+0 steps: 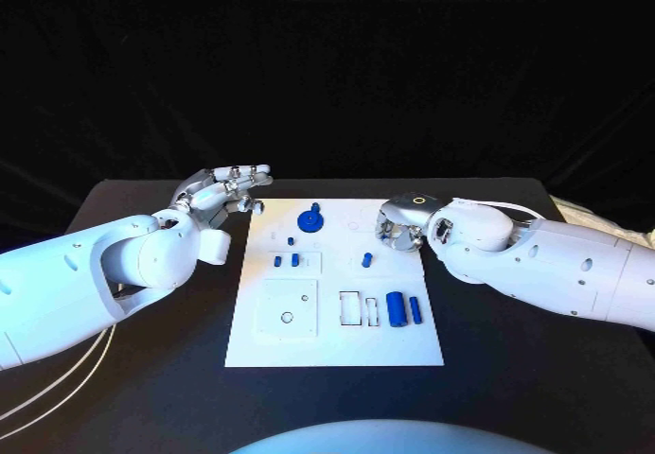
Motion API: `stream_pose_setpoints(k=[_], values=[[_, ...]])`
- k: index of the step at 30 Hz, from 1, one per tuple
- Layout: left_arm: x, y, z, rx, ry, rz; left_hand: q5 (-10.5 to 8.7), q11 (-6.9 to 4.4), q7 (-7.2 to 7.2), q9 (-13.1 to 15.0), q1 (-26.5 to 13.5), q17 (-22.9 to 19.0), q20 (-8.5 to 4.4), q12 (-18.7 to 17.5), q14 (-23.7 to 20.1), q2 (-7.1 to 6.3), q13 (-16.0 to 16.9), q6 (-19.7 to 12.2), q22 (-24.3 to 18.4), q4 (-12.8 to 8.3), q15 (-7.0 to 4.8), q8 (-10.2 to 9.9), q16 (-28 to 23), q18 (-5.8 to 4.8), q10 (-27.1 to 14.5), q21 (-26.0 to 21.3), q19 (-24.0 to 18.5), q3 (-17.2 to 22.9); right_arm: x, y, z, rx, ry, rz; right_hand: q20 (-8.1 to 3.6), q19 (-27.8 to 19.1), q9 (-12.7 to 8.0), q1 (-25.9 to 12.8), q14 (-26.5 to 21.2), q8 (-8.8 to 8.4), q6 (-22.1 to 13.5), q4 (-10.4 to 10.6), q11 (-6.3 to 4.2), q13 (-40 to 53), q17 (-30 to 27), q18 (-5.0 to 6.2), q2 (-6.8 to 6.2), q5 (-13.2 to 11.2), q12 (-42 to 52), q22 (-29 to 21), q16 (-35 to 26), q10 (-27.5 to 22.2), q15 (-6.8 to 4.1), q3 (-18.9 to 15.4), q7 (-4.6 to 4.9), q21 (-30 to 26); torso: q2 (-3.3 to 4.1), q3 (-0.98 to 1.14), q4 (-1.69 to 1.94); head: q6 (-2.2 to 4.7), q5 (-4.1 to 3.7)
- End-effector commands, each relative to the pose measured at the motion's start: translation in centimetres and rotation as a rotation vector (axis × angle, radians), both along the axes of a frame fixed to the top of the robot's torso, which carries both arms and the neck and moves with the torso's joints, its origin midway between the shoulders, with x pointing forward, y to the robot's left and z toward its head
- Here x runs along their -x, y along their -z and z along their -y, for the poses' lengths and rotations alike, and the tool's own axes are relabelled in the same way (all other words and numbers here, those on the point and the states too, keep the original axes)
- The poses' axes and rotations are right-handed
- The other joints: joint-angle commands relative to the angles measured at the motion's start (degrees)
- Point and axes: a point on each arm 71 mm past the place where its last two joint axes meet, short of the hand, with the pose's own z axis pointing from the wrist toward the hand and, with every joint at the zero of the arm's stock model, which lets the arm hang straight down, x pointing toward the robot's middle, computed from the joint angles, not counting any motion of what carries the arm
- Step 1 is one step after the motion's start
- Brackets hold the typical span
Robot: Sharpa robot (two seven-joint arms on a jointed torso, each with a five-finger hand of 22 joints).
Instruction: Assemble the parts on the task board
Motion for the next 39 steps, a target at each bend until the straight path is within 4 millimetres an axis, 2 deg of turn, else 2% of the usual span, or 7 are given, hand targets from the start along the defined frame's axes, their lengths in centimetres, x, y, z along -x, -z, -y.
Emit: stream_pose_setpoints(k=[1,14,17,24,32,36,39], values=[[0.0,-0.1,0.1,0.008,0.006,0.004,0.06,0.07,0.09,-0.07,-0.06,-0.01,-0.15,0.33,-0.29,0.11,0.01,-0.31,-0.1,-0.08,0.16,0.06,-0.01,1.12,-0.45,-0.3,-0.21,-0.3,0.2,-1.1,-0.1,-0.087,0.005,0.073,-0.08,0.16,0.11,0.83,1.97,0.07,0.1,-0.31,-0.16,0.1,-0.08,-0.62,0.67,0.0,0.05,0.09,0.31,0.58,-0.08,0.69,0.23,0.27,-0.03,-0.02,0.01,0.04,-0.04],[0.0,0.0,0.1,0.008,0.008,0.001,0.05,0.12,0.15,-0.09,-0.01,-0.06,-0.14,0.37,-0.3,0.12,-0.01,-0.39,-0.14,-0.14,0.19,0.04,-0.01,1.12,-0.59,-0.34,-0.17,-0.34,1.4,-3.4,-0.5,-0.197,-0.015,0.067,0.02,0.15,0.16,1.0,1.93,0.0,0.11,-0.84,-0.04,0.08,-0.01,-0.64,0.59,-0.12,-0.14,0.41,0.73,0.73,0.02,1.42,0.45,0.52,0.06,0.03,0.0,0.12,0.26],[0.1,0.0,0.2,0.008,0.009,-0.001,0.05,0.12,0.15,-0.09,-0.01,-0.06,-0.14,0.37,-0.3,0.12,-0.01,-0.39,-0.14,-0.14,0.19,0.04,-0.01,1.12,-0.59,-0.34,-0.17,-0.34,2.0,-3.7,-1.4,-0.23,-0.041,0.05,0.03,0.13,0.16,1.03,1.92,-0.03,0.09,-0.94,0.0,0.08,0.01,-0.63,0.56,-0.14,-0.18,0.43,0.81,0.73,0.04,1.55,0.51,0.56,0.03,0.02,0.03,0.11,0.57],[0.1,0.1,0.5,0.012,0.018,-0.003,0.05,0.12,0.15,-0.09,-0.01,-0.06,-0.14,0.37,-0.3,0.12,-0.01,-0.39,-0.14,-0.14,0.19,0.04,-0.01,1.12,-0.59,-0.34,-0.17,-0.34,4.3,-3.9,-5.4,-0.301,-0.158,-0.006,0.09,0.1,0.16,1.13,1.92,-0.14,0.0,-1.25,0.13,0.06,0.1,-0.64,0.56,0.03,-0.35,0.55,1.13,0.7,0.13,1.99,0.7,0.69,-0.03,-0.06,0.06,0.09,1.87],[0.2,0.2,1.1,0.019,0.032,-0.004,0.05,0.16,0.2,-0.1,0.0,-0.1,-0.13,0.4,-0.31,0.13,-0.04,-0.46,-0.17,-0.16,0.21,0.02,0.0,1.11,-0.71,-0.37,-0.14,-0.4,6.3,-1.8,-9.9,-0.293,-0.277,-0.076,0.15,0.01,0.15,1.16,1.88,-0.27,-0.15,-1.55,0.24,0.04,-0.02,-0.62,0.52,0.18,-0.51,0.51,1.24,0.59,0.2,2.35,0.83,0.74,-0.01,-0.16,0.09,-0.58,3.62],[0.2,0.2,1.2,0.02,0.036,-0.004,0.04,0.2,0.23,-0.11,-0.05,-0.17,-0.12,0.43,-0.33,0.14,-0.05,-0.5,-0.2,-0.15,0.24,0.0,-0.01,1.1,-0.79,-0.4,-0.12,-0.47,6.8,0.0,-11.3,-0.271,-0.303,-0.113,0.19,-0.02,0.13,1.06,1.87,-0.36,-0.27,-1.62,0.33,0.03,-0.02,-0.62,0.5,0.17,-0.61,0.54,1.35,0.46,0.26,2.46,0.93,0.79,0.01,-0.14,-0.1,-0.47,3.84],[0.2,0.2,1.4,0.022,0.039,-0.004,0.04,0.2,0.23,-0.11,-0.05,-0.17,-0.12,0.43,-0.33,0.14,-0.05,-0.5,-0.2,-0.15,0.24,0.0,-0.01,1.1,-0.79,-0.4,-0.12,-0.47,7.1,0.8,-11.9,-0.261,-0.314,-0.132,0.19,-0.02,0.13,1.05,1.87,-0.37,-0.28,-1.62,0.34,0.02,0.0,-0.62,0.5,0.16,-0.61,0.54,1.38,0.45,0.27,2.47,0.93,0.8,0.05,-0.11,0.11,-0.66,4.0]])
